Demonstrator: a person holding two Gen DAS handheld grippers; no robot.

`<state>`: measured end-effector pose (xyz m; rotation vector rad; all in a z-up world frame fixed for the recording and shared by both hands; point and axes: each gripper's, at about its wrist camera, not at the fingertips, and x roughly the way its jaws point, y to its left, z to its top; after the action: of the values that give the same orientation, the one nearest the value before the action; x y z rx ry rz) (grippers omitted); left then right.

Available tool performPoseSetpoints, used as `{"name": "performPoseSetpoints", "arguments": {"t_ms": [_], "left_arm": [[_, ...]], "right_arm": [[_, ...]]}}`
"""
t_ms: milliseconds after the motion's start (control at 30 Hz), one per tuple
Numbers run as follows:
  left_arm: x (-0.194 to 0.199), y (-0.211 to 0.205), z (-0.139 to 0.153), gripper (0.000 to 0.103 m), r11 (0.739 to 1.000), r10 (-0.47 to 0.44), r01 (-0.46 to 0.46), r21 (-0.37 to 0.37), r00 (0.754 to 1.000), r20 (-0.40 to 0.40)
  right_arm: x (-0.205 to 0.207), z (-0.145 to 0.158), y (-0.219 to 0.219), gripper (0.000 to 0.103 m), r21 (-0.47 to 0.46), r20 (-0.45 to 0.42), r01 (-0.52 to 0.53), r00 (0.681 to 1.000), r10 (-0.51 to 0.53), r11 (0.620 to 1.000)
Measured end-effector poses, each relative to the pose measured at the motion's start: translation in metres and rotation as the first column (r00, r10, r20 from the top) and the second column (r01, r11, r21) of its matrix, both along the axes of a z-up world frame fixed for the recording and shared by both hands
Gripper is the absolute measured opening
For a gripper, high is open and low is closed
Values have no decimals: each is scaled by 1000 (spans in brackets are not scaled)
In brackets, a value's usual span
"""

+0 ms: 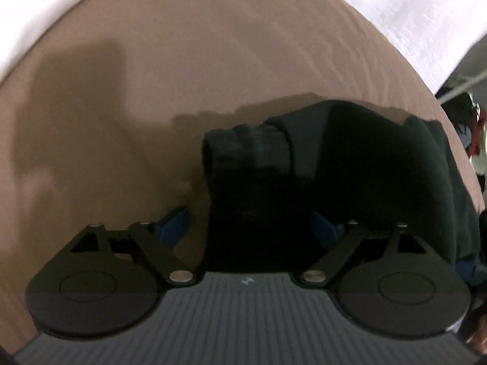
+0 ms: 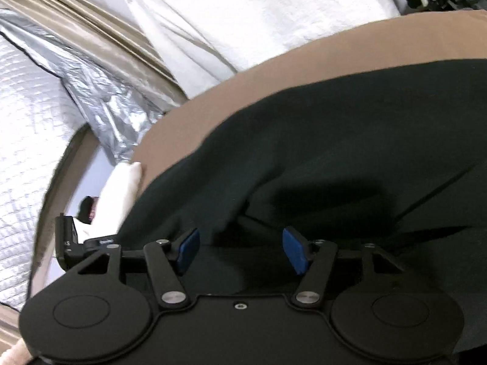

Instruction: Fold clothes

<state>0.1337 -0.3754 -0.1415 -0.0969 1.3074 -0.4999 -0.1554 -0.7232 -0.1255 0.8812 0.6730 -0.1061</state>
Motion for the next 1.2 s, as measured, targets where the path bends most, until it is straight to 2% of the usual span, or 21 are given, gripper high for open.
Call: {"name": "performPoseSetpoints", "arguments": {"t_ms": [33,67,133,167,233,267,367,400,467,567,600,633,733,800,833,867,933,1067,1100,1133,1200], "left_arm": [[-4,-3,2,80,1000,-18,18,8,1000,18],[-9,-6,5,60,999,-42,42,18,998,39],[-30,-25,21,57,984,-162,148,94,974,156],[-50,-37,29,52,966,-244,214,148,943,228],[-94,-51,43,50,928,-366,323,184,878,307],[-114,-54,50,48,924,-382,349,159,868,318],[-161,-48,57,48,930,-361,365,44,882,303],[-172,-46,53,48,926,-367,376,31,882,295],[-190,-40,41,48,920,-385,388,52,873,298],[-213,-54,29,48,893,-448,422,156,809,379],[-216,-52,26,48,890,-456,425,168,803,385],[-215,-50,25,48,890,-456,424,170,803,384],[-209,-48,26,49,895,-446,418,158,814,372],[-202,-52,37,49,902,-430,409,139,822,374],[-198,-51,47,50,907,-417,401,124,827,376],[-194,-50,56,50,913,-405,394,110,833,378],[-186,-48,75,50,922,-379,379,80,843,382],[-151,-33,101,55,956,-271,293,-1,883,382],[-141,-33,99,59,962,-255,273,-1,901,350],[-132,-34,96,69,968,-239,252,0,920,312],[-116,-38,78,73,974,-220,227,-21,961,170]], "right_arm": [[2,-1,0,66,1,-8,5,1000,-5,1000],[3,-2,0,66,2,-13,6,1000,-6,1000],[6,-3,2,66,0,-12,0,1000,0,1000],[6,-4,2,66,2,-9,-2,1000,2,1000],[6,-4,1,66,4,-4,-6,1000,6,1000],[5,-4,1,66,8,2,-6,1000,6,1000],[3,-4,-2,66,41,43,-12,999,11,999],[3,-4,0,66,56,62,-24,998,21,998],[5,-5,7,66,80,98,-73,993,65,994],[10,-3,22,73,73,126,-150,982,140,986],[14,-3,29,76,51,130,-164,979,156,985],[19,-2,36,84,23,133,-172,977,167,985],[33,-4,56,86,-51,123,-176,976,181,983],[44,-6,72,55,-135,96,-197,973,211,971],[47,-6,80,11,-200,68,-190,976,207,961],[47,-3,86,6,-262,56,-171,980,192,950],[40,4,92,5,-347,76,-109,987,144,931],[43,-4,83,3,-289,58,-143,984,166,947],[43,-6,81,3,-275,53,-151,984,172,950],[44,-9,79,3,-260,49,-159,983,177,953],[46,-13,75,3,-230,40,-175,981,189,957]]}}
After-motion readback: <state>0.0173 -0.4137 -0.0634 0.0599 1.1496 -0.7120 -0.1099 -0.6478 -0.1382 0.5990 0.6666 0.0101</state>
